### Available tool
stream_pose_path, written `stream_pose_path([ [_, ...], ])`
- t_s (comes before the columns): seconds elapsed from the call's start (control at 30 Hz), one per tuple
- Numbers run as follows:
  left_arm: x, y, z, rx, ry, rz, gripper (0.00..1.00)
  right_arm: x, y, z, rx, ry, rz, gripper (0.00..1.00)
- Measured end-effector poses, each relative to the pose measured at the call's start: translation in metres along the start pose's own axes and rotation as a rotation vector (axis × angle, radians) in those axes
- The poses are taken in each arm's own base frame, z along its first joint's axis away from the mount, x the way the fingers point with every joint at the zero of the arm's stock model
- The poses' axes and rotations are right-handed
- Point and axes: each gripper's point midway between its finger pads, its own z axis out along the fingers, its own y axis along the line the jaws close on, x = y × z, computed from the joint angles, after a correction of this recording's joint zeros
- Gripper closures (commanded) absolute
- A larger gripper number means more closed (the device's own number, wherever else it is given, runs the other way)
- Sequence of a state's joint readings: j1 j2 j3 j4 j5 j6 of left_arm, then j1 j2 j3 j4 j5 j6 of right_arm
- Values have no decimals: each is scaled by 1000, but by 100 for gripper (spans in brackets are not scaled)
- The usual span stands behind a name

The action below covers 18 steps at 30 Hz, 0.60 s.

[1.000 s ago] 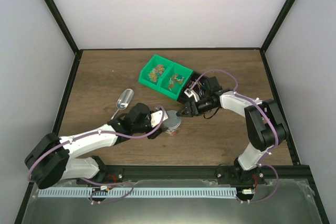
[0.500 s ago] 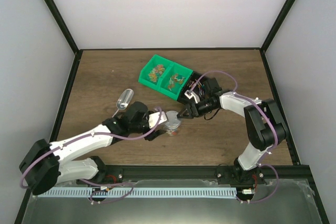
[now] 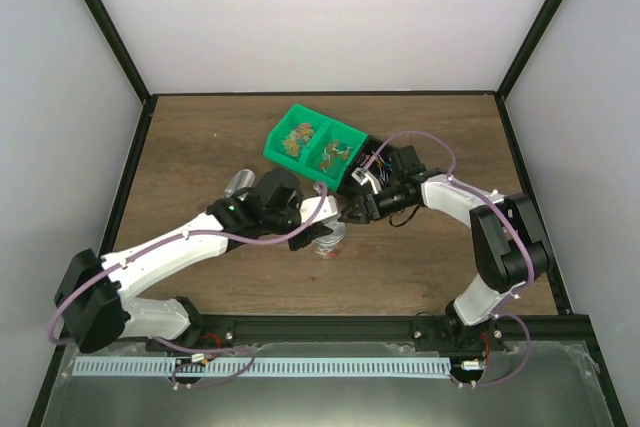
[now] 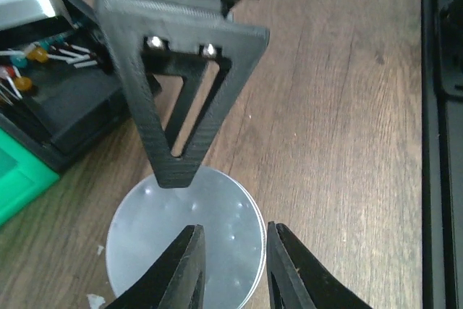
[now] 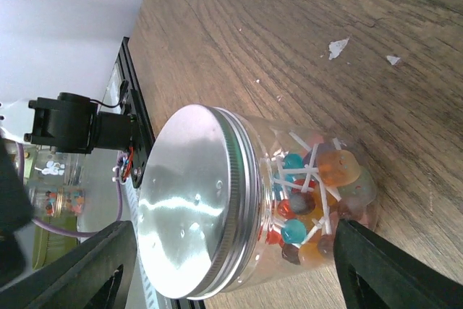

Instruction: Pack the candies

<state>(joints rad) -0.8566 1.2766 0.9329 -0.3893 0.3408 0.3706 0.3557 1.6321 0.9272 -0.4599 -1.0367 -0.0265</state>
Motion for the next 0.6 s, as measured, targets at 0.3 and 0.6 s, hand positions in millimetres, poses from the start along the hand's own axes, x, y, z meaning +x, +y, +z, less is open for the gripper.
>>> stream_pose_path([
  [0.3,46,3,41,3,169,20,80,15,-9,4,13,16,6,37],
  [0.6,45,7,47,-36,172,79,74,23,-13,5,-13,28,29,35],
])
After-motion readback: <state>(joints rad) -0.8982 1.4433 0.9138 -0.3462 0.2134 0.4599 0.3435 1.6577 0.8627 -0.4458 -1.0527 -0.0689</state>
